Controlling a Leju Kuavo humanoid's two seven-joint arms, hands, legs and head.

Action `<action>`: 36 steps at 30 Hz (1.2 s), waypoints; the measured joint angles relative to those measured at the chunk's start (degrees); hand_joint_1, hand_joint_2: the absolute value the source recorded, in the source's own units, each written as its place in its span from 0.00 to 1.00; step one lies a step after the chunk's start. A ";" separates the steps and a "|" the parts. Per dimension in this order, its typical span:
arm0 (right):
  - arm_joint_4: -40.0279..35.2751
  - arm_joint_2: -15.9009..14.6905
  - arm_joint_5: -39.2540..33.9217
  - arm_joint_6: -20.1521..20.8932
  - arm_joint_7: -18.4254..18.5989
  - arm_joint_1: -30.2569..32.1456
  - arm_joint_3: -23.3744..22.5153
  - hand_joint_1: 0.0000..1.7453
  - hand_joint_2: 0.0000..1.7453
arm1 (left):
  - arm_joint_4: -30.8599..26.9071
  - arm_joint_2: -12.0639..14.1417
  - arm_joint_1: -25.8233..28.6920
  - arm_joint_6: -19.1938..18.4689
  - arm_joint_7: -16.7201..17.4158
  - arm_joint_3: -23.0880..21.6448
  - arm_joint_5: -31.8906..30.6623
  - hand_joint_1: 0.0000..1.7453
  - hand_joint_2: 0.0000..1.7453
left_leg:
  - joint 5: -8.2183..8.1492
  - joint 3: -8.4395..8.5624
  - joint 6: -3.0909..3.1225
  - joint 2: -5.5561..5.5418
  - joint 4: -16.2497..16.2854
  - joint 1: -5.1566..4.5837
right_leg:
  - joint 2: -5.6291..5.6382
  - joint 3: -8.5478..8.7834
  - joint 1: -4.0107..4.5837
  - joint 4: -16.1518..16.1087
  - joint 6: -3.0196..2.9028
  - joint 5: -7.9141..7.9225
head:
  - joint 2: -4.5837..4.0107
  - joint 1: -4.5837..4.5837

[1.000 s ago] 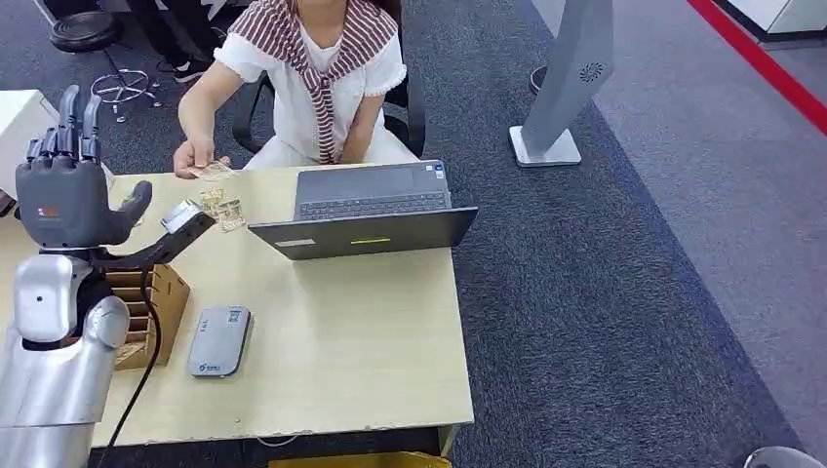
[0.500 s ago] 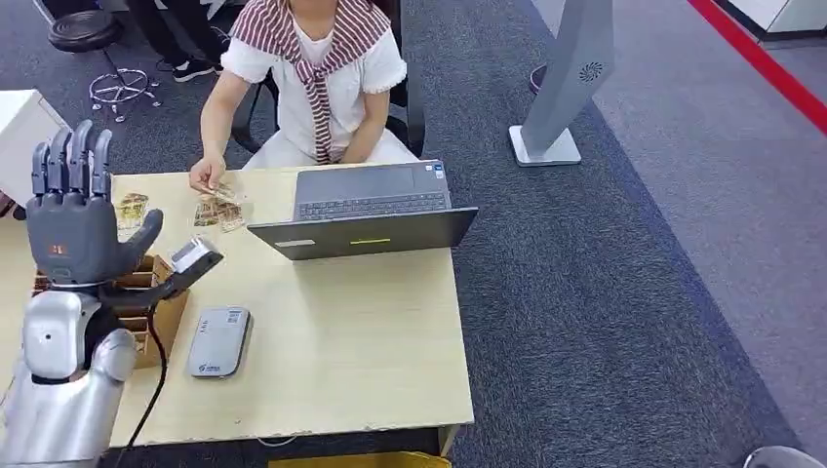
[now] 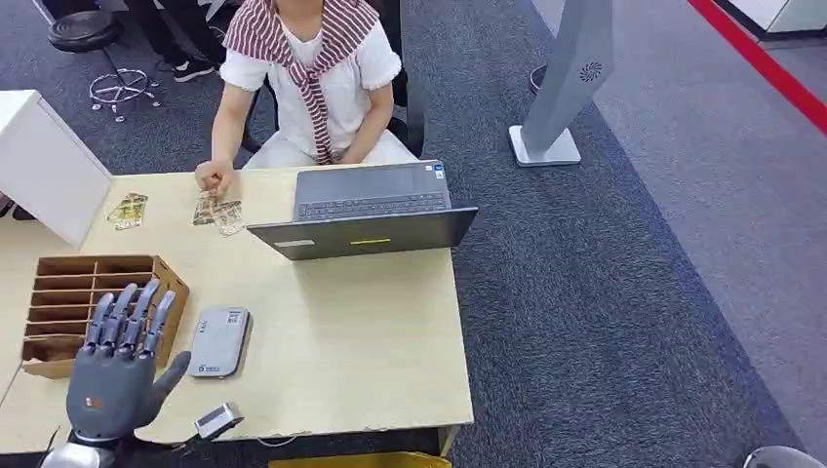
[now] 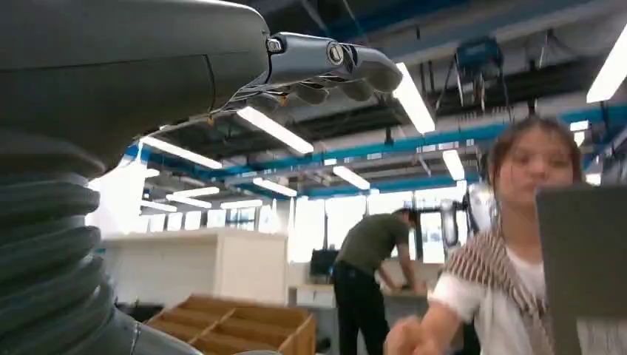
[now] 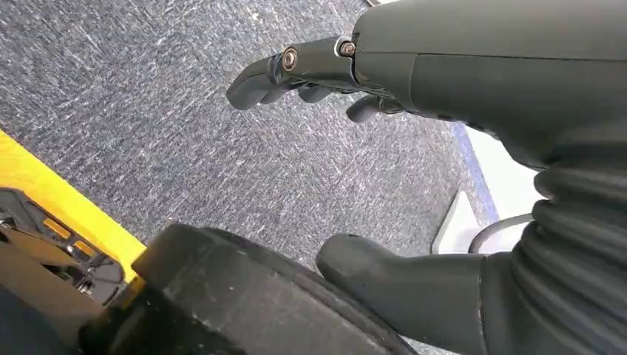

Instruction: Pass the card to the sensor for recognition and then transmit it.

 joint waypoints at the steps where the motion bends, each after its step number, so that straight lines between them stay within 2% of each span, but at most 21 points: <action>1: 0.00 0.00 0.07 0.00 0.00 0.04 -0.13 0.00 1.00 | 0.13 0.26 0.65 -1.06 0.17 0.17 0.22 0.00 1.00 | 0.01 -0.01 0.01 -0.04 0.00 0.00 | -0.02 0.00 0.00 0.00 0.01 -0.01 | 0.00 0.00; 5: 0.00 0.00 0.90 0.02 -0.13 0.04 -0.46 0.00 1.00 | 2.01 1.46 1.64 -6.27 1.55 1.22 0.39 0.00 1.00 | 0.05 -0.01 -0.04 -0.10 0.00 0.01 | -0.07 0.02 0.00 0.01 -0.02 0.02 | 0.02 -0.02; 12: 0.00 0.00 2.01 0.28 -0.15 0.03 -0.76 0.00 1.00 | 5.09 2.29 1.53 -8.13 3.17 2.73 0.19 0.00 1.00 | 0.07 0.00 -0.02 -0.09 0.00 0.01 | -0.06 0.02 0.00 0.01 -0.02 0.03 | 0.02 0.00; 16: -0.02 0.00 2.71 0.61 0.00 -0.04 -0.79 0.00 1.00 | 6.86 2.29 0.21 -8.24 4.24 3.58 -0.53 0.00 1.00 | 0.07 -0.01 -0.02 -0.14 0.00 0.01 | -0.11 0.03 0.00 0.01 -0.02 0.03 | 0.00 0.00; 25: -0.02 0.00 3.28 0.68 -0.24 -0.07 -0.76 0.00 1.00 | 9.07 2.27 -2.28 -8.81 4.41 4.13 -0.66 0.00 1.00 | 0.07 -0.02 -0.02 -0.17 0.01 0.00 | -0.16 0.03 0.00 0.01 -0.01 0.03 | 0.00 0.00; 36: -0.02 0.00 4.33 1.36 -0.17 -0.28 -0.79 0.00 1.00 | 12.44 2.21 -5.16 -7.23 5.84 6.10 -0.63 0.00 1.00 | 0.07 -0.01 -0.02 -0.16 0.01 0.01 | -0.14 0.03 0.00 0.02 -0.01 0.03 | 0.00 0.00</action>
